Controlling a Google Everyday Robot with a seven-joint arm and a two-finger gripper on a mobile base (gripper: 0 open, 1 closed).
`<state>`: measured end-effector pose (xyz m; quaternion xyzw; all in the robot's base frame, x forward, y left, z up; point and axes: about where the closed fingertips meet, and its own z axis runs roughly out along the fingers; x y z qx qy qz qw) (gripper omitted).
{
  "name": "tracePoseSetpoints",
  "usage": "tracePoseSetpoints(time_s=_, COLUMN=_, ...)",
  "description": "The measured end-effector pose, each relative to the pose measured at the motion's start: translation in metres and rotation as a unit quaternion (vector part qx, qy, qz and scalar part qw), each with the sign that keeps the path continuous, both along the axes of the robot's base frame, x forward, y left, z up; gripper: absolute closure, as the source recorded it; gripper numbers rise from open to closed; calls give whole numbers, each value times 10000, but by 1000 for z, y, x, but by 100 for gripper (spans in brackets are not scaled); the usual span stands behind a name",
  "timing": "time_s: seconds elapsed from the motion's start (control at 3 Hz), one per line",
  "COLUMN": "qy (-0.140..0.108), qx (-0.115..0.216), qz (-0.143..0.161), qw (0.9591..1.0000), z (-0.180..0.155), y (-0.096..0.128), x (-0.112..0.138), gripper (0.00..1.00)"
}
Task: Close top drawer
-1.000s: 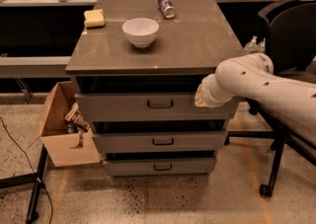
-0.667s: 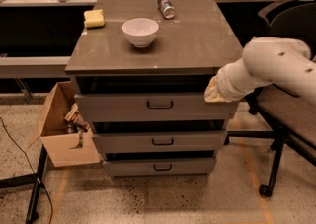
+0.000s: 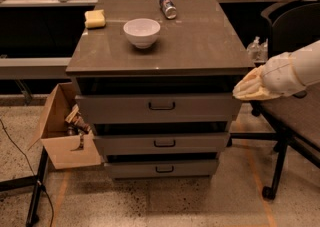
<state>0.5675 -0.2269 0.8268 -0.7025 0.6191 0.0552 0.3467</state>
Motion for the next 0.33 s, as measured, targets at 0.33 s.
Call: tracePoseSetpoints(time_s=0.33, qy=277, qx=494, qz=262, qw=9980, z=19, y=13, x=-20, gripper=77)
